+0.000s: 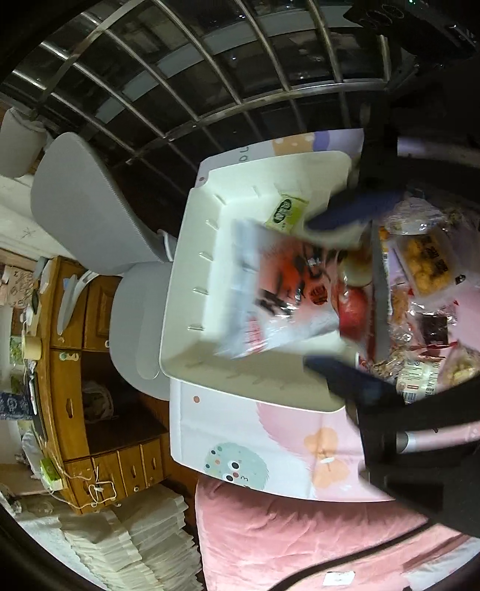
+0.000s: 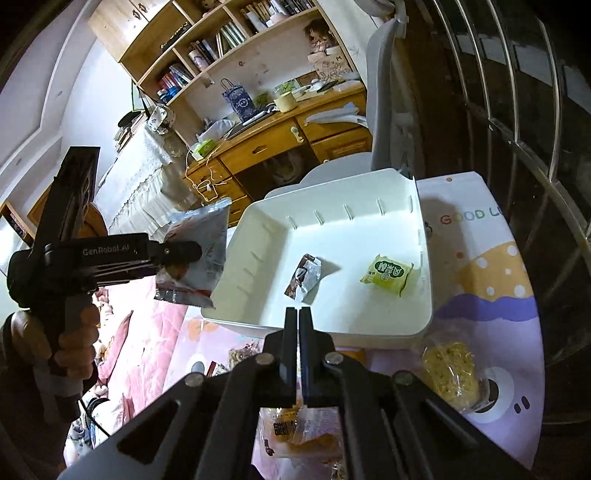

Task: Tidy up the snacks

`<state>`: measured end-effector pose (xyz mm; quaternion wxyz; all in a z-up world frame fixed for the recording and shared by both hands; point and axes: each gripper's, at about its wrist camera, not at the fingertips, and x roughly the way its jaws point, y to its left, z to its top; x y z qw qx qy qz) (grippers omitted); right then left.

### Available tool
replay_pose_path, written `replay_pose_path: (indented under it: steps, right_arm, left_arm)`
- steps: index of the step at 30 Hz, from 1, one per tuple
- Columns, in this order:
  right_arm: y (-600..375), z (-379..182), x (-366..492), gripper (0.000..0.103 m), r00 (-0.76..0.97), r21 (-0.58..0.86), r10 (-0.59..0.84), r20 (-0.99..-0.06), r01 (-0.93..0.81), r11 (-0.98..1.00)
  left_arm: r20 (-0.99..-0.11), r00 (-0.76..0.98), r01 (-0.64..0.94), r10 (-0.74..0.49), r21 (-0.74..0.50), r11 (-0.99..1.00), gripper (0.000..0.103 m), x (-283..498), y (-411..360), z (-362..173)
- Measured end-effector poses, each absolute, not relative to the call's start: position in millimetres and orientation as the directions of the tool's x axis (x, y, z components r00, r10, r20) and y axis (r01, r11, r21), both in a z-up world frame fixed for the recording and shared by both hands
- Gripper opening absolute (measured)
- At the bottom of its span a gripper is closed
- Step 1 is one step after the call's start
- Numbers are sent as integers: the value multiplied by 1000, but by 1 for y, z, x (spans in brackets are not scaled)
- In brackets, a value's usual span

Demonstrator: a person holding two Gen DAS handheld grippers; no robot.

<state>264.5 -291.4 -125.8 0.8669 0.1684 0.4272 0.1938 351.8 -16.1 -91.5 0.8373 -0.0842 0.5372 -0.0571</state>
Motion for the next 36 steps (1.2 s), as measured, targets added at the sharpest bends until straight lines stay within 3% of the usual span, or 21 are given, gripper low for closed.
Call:
replay_pose_path:
  steps: [14,25,36]
  right_arm:
    - [-310,-142,263,3,520,489,445,-729,-59,870]
    - [-311,-143,247,31,504,456,414,-758,-45,889]
    - [-299,-162,227,42,434,373,369,-822,-81,925]
  left_arm:
    - [-892,402,-63,-208,-253,965,82,322,11,-101]
    - [-891,406,-104,-205,-268,958,82,275,38,-109]
    - [-927,331,-196,-178,-252,948,82,223,75,-143]
